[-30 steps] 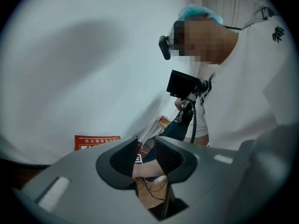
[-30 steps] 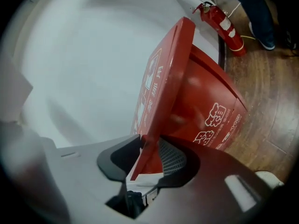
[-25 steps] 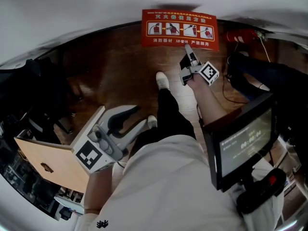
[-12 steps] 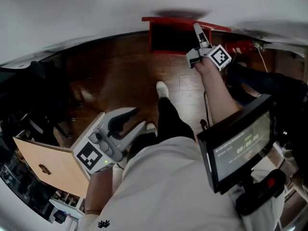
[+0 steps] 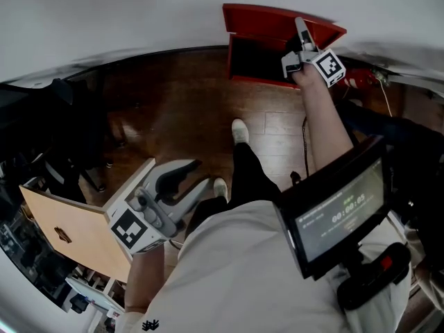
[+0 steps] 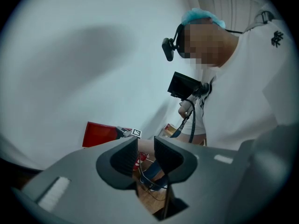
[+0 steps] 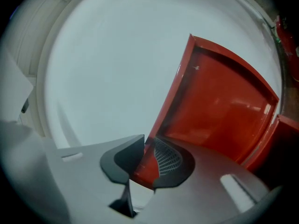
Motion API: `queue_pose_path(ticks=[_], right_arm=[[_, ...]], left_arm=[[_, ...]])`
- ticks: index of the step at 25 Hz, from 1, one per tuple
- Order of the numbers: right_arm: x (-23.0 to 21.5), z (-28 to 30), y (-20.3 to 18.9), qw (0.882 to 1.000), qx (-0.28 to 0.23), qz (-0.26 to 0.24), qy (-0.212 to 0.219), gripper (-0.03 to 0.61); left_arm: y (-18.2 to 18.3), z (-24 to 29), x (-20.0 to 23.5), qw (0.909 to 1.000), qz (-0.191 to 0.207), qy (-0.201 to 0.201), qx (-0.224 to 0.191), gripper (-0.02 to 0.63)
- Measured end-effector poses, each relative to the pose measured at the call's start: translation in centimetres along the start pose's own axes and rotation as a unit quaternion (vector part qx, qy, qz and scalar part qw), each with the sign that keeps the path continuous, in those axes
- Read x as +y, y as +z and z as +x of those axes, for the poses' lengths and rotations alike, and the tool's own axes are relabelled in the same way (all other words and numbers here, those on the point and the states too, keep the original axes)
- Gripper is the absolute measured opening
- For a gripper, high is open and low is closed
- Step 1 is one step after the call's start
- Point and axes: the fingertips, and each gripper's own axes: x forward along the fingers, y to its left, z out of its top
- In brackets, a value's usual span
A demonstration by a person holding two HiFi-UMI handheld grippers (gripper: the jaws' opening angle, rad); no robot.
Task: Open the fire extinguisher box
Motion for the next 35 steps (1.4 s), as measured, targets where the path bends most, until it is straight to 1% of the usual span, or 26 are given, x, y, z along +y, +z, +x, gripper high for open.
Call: queue_pose_path(ticks=[1, 3, 6, 8, 9, 11, 15, 17, 20, 23, 26, 30, 32, 35], right_arm=[[0.2, 0.0, 0.1, 1.000, -0.002, 0.000, 0.005, 0.060], [0.6, -0.3, 0.2, 1.000, -0.006, -0.002, 0.014, 0.120], [1.6, -0.9, 0.0, 1.000, -0.005, -0.003, 0.023, 0.166], [2.2, -2.1, -0.4, 1.000, 0.001, -0.003, 0.021, 0.167], [2.6, -3.0, -0.5, 1.000, 0.007, -0.012, 0.019, 0.167], [4.2, -5.0, -1.0, 0.998, 0.025, -0.047, 0.024, 0.167], [8.8, -10.2, -3.0, 0.991, 0.057, -0.121, 0.024, 0.163], [11.7, -13.1, -5.3, 0.984, 0.073, -0.158, 0.036, 0.161], [16.8, -17.5, -9.4, 0.973, 0.095, -0.199, 0.065, 0.153], [22.3, -22.5, -12.8, 0.962, 0.099, -0.239, 0.087, 0.143], [27.6, -28.2, -16.5, 0.960, 0.084, -0.245, 0.104, 0.141], [33.4, -35.8, -22.2, 0.956, 0.091, -0.250, 0.123, 0.141], [35.9, -39.6, -24.6, 0.950, 0.101, -0.266, 0.133, 0.140], [39.7, -45.8, -27.9, 0.935, 0.117, -0.297, 0.153, 0.140]], left_arm=[[0.1, -0.1, -0.1, 1.0000, 0.001, 0.000, -0.003, 0.103], [-0.1, -0.5, -0.2, 1.0000, 0.001, -0.003, 0.000, 0.103], [-0.2, -1.1, -0.5, 1.0000, 0.001, -0.010, 0.001, 0.103], [-0.5, -1.5, -1.1, 0.9998, 0.009, -0.019, -0.003, 0.103], [-0.6, -1.7, -1.6, 0.9996, 0.015, -0.023, -0.005, 0.103], [-0.8, -2.2, -2.6, 0.9990, 0.028, -0.033, -0.010, 0.103], [-1.9, -4.5, -4.8, 0.9959, 0.061, -0.056, -0.034, 0.103], [-2.9, -6.6, -6.2, 0.9943, 0.074, -0.062, -0.045, 0.103], [-4.8, -10.3, -9.2, 0.9912, 0.094, -0.069, -0.062, 0.103], [-7.3, -14.5, -12.2, 0.9864, 0.121, -0.079, -0.078, 0.103], [-9.4, -19.4, -14.9, 0.9832, 0.134, -0.081, -0.095, 0.101], [-12.3, -25.3, -18.2, 0.9846, 0.121, -0.075, -0.101, 0.086], [-13.6, -27.3, -20.0, 0.9850, 0.118, -0.078, -0.099, 0.086], [-15.7, -30.0, -23.4, 0.9828, 0.132, -0.084, -0.097, 0.086]])
